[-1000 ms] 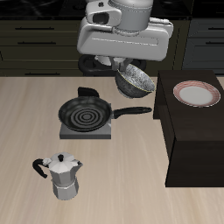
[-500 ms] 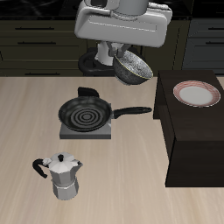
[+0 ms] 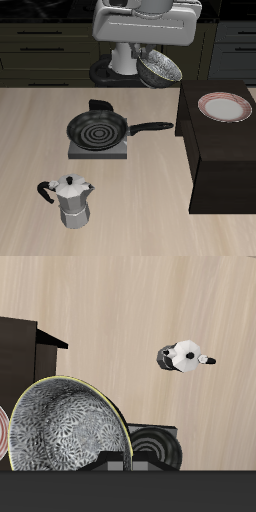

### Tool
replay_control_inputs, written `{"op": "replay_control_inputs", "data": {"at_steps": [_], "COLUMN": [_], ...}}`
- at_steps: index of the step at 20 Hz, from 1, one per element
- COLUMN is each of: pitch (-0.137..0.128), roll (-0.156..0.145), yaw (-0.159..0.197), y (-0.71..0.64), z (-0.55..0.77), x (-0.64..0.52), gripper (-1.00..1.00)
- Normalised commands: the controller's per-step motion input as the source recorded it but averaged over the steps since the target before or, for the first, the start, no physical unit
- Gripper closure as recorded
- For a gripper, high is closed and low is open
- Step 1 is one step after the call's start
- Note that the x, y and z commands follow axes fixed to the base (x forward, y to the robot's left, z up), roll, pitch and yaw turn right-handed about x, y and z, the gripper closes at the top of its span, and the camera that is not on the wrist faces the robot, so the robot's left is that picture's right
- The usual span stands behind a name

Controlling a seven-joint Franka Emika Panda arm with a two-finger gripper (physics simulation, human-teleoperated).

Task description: Place the bowl on the plate

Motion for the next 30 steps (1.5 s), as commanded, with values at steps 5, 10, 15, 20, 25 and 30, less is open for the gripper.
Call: {"op": "replay_control_inputs", "data": {"at_steps": [5, 10, 15, 20, 25, 30], "pitch": [0.009, 0.005, 0.012, 0.016, -0.001, 0.019], "roll": [0.018, 0.015, 0.051, 0.038, 0.044, 0.029], "yaw": [0.004, 0.004, 0.021, 0.001, 0.005, -0.017], "y": [0.07, 0.23, 0.27, 0.29, 0.24, 0.18], "z": [-0.05, -0.07, -0.07, -0.08, -0.01, -0.08], "x": [-0.02, -0.07, -0.11, -0.05, -0.01, 0.08], "gripper": [1.0, 1.0, 1.0, 1.0, 1.0, 1.0]}}
